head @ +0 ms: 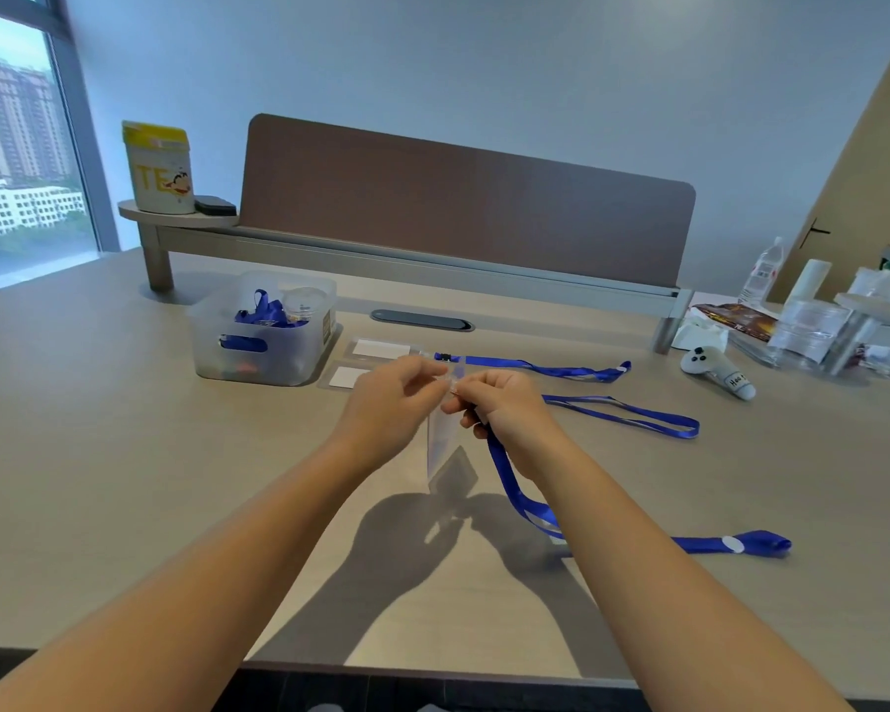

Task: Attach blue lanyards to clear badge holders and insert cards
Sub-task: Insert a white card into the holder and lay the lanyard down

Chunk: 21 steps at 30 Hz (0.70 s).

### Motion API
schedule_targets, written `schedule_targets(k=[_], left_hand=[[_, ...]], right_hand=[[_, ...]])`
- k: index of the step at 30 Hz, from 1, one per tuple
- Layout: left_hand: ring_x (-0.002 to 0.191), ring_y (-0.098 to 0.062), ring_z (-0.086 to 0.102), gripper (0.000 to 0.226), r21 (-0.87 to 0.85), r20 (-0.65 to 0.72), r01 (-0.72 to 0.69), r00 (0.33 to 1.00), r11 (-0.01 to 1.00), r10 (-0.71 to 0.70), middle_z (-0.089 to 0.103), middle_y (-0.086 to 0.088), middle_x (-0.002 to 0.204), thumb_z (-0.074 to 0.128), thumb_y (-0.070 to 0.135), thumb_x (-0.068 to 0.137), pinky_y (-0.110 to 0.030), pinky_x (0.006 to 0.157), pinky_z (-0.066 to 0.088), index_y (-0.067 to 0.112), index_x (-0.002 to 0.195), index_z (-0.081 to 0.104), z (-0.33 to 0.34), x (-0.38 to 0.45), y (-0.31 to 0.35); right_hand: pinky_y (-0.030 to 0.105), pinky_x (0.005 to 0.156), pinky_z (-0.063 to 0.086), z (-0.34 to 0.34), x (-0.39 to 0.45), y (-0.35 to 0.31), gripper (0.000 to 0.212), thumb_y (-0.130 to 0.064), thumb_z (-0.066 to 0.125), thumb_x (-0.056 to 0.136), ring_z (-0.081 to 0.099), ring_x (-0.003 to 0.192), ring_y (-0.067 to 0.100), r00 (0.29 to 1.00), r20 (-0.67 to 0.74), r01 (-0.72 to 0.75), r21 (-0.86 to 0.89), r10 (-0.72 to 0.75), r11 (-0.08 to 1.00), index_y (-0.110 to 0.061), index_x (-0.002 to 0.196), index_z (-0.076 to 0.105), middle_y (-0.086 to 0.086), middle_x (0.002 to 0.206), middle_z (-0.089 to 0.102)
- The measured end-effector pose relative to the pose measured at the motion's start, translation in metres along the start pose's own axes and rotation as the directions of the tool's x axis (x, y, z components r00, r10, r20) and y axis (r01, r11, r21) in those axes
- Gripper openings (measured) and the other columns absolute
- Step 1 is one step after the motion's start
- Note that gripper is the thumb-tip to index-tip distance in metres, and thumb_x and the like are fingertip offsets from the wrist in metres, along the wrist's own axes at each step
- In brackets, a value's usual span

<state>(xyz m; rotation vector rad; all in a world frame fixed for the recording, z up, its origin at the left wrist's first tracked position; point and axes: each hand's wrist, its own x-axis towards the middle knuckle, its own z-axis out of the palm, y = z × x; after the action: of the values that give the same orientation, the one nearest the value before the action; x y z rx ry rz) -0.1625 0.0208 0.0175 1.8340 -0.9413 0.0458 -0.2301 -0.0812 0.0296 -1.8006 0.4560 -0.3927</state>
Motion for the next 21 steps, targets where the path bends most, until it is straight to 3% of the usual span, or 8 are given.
schedule_targets(k=[3,7,10,14,21], left_hand=[[0.078,-0.012,0.054,0.024,0.008,0.007,0.047,0.999,0.999,-0.047,0.06,-0.002,0.087,0.05,0.016,0.089,-0.02,0.07,0.044,0.006,0.104,0.065,-0.005,0.004,0.003],[0.083,-0.018,0.054,0.023,0.087,0.051,0.063,0.996,0.994,-0.068,0.067,-0.013,0.094,0.051,0.014,0.088,-0.029,0.078,0.045,0.003,0.1,0.067,-0.01,0.008,0.005],[0.078,-0.017,0.052,0.023,0.121,0.087,0.082,0.992,0.989,-0.093,0.067,-0.016,0.097,0.052,0.013,0.087,-0.028,0.077,0.045,0.002,0.101,0.067,-0.016,0.012,0.007],[0.081,-0.018,0.054,0.023,0.232,0.129,0.047,0.989,0.972,-0.078,0.065,-0.011,0.091,0.053,0.015,0.088,-0.031,0.079,0.048,0.004,0.101,0.067,-0.024,0.015,0.008],[0.081,-0.016,0.051,0.019,0.227,0.057,0.008,0.998,0.974,-0.021,0.056,-0.003,0.084,0.053,0.016,0.087,-0.026,0.073,0.044,0.004,0.097,0.065,-0.022,0.016,0.002]], right_hand=[[0.018,0.056,0.041,0.004,-0.001,-0.004,0.021,-0.009,0.049,0.09,0.049,0.058,0.008,0.999,0.023,0.047,-0.037,-0.047,0.998,-0.013,0.072,0.059,-0.001,0.068,0.06],[0.008,0.048,0.041,0.008,-0.003,-0.005,0.021,-0.008,0.051,0.09,0.049,0.058,0.006,0.993,0.02,0.115,-0.109,-0.114,0.987,-0.014,0.07,0.058,-0.002,0.066,0.058],[0.001,0.041,0.039,0.014,-0.004,-0.004,0.015,-0.01,0.051,0.09,0.049,0.058,0.004,0.986,-0.012,0.163,-0.144,-0.167,0.976,-0.002,0.086,0.063,-0.004,0.066,0.056],[0.011,0.054,0.041,0.02,-0.004,-0.003,0.02,-0.011,0.051,0.091,0.049,0.06,0.004,0.975,-0.022,0.211,-0.194,-0.219,0.958,0.004,0.097,0.062,-0.005,0.065,0.055],[0.016,0.058,0.04,0.024,-0.001,-0.004,0.011,-0.01,0.047,0.092,0.047,0.06,0.005,0.965,-0.044,0.245,-0.181,-0.257,0.952,-0.009,0.085,0.056,-0.005,0.066,0.051]])
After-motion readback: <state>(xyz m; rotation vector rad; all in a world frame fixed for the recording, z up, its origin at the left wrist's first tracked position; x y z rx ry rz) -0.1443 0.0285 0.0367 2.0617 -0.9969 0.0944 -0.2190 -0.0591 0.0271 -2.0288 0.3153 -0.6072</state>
